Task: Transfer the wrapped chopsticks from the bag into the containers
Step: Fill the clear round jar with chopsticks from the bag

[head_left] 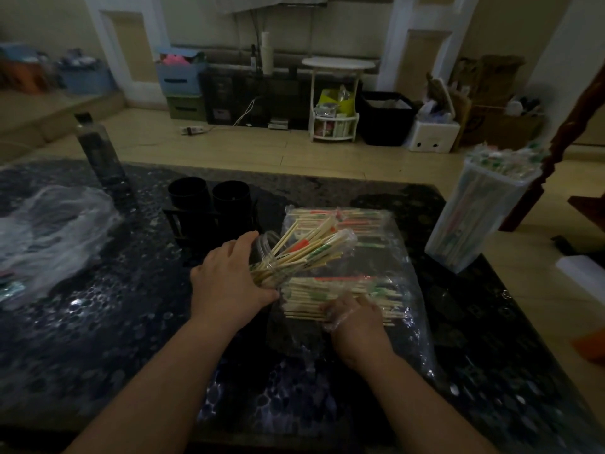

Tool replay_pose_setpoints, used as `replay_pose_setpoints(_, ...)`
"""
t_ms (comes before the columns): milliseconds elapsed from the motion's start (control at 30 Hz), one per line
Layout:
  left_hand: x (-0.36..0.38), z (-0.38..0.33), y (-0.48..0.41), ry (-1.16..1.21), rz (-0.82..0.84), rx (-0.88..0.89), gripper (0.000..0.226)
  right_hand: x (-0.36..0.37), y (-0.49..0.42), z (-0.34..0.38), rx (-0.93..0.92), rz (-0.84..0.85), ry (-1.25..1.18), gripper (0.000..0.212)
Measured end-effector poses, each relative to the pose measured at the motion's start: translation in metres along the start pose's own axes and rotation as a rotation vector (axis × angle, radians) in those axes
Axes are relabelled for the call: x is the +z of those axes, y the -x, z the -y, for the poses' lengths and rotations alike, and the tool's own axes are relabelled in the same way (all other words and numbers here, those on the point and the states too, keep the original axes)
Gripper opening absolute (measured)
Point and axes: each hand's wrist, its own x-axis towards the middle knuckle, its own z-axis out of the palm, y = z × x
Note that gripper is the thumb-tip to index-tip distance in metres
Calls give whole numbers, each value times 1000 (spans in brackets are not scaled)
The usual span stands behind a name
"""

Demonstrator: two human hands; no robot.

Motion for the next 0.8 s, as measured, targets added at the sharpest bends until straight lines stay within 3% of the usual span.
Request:
replay_pose_setpoints(167, 0, -1, 1, 1, 13, -1, 104, 0, 0, 2, 13, -64, -29, 36)
replay_pose_setpoints(633, 2, -1, 1, 2, 19, 15, 102, -2, 0, 3, 25, 33, 30, 36)
replay_pose_setpoints(800, 2, -1, 1, -3, 16, 15, 102, -7, -3, -1, 48, 80, -63, 30)
